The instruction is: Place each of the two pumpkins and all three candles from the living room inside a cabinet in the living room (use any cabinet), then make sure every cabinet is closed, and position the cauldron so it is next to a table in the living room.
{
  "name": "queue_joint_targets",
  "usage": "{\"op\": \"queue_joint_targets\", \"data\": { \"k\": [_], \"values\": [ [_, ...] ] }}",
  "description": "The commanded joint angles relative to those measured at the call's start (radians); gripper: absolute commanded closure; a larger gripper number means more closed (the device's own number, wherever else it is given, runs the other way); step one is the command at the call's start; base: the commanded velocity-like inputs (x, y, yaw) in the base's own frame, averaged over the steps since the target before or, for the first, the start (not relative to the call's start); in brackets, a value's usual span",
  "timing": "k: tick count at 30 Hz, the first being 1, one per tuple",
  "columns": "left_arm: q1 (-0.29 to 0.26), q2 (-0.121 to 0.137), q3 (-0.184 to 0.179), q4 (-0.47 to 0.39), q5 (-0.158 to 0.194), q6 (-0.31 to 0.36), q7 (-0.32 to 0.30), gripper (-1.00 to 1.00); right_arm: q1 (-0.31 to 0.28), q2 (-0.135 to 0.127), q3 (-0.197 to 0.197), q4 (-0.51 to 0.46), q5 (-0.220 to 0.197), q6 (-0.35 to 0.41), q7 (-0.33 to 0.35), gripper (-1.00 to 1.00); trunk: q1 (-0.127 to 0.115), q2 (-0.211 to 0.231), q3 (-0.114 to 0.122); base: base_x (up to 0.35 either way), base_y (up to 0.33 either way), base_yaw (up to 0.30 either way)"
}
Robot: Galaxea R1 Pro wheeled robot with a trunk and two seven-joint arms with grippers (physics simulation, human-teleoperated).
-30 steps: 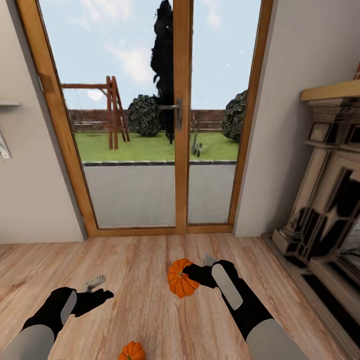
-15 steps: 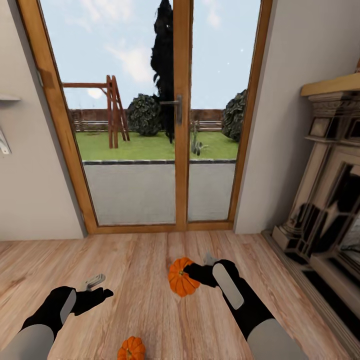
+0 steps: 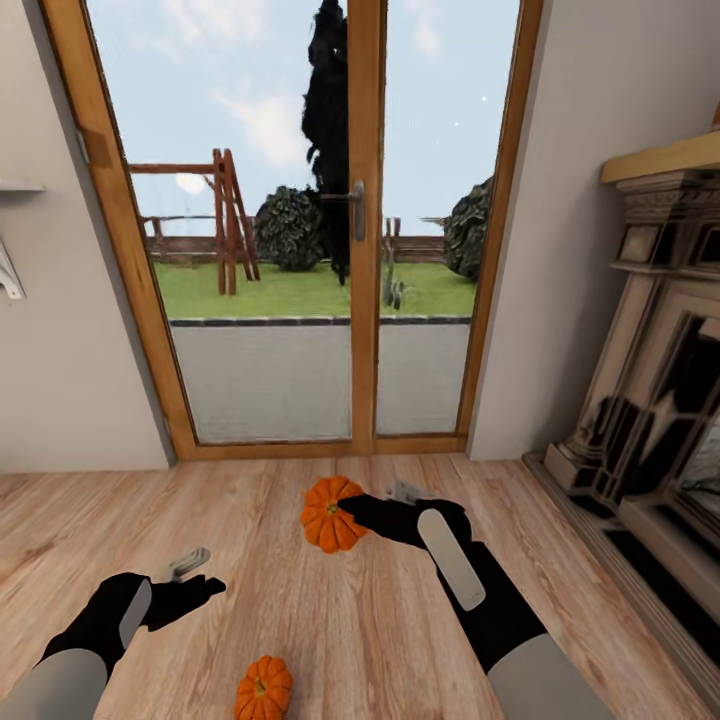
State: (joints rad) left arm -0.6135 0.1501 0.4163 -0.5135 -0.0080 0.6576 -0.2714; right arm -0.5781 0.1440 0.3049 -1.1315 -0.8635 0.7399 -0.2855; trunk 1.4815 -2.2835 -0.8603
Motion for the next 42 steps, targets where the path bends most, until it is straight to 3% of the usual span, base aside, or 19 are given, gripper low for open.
{"op": "queue_joint_targets", "data": {
  "k": [1,6,10,12,17,31,42],
  "values": [
    [0.000,0.000,0.000,0.001,0.001,-0.002,-0.001,-1.00,0.000,-0.001,-0.002,-0.001,-0.002,-0.001,0.020,1.00,0.004,-0.007,-0.003,0.000,0.000,0.000],
    [0.000,0.001,0.001,0.006,0.017,-0.007,-0.007,-1.00,0.000,-0.007,-0.033,-0.048,-0.007,-0.001,0.108,1.00,0.023,-0.042,-0.019,0.000,0.000,0.000],
    [0.000,0.006,0.001,0.010,0.073,-0.011,-0.010,-1.00,0.036,-0.033,-0.057,-0.150,-0.008,-0.001,0.163,1.00,0.038,-0.070,-0.031,0.000,0.000,0.000],
    [0.000,0.009,0.001,0.017,0.084,-0.028,-0.011,-1.00,0.049,-0.039,-0.067,-0.168,-0.011,-0.001,0.201,1.00,0.046,-0.084,-0.038,0.000,0.000,0.000],
    [0.000,0.016,0.000,0.092,0.094,-0.141,-0.009,-1.00,0.064,-0.061,-0.091,-0.185,-0.020,-0.001,0.310,1.00,0.065,-0.119,-0.053,0.000,0.000,0.000],
    [0.000,0.015,-0.001,0.110,0.095,-0.168,-0.008,-1.00,0.066,-0.064,-0.094,-0.188,-0.023,-0.009,0.331,1.00,0.119,-0.217,-0.097,0.000,0.000,0.000],
    [0.000,0.017,0.001,0.111,0.098,-0.160,-0.011,-1.00,0.080,-0.052,-0.089,-0.218,-0.023,-0.008,0.330,1.00,0.123,-0.219,-0.140,0.000,0.000,0.000]
  ]
}}
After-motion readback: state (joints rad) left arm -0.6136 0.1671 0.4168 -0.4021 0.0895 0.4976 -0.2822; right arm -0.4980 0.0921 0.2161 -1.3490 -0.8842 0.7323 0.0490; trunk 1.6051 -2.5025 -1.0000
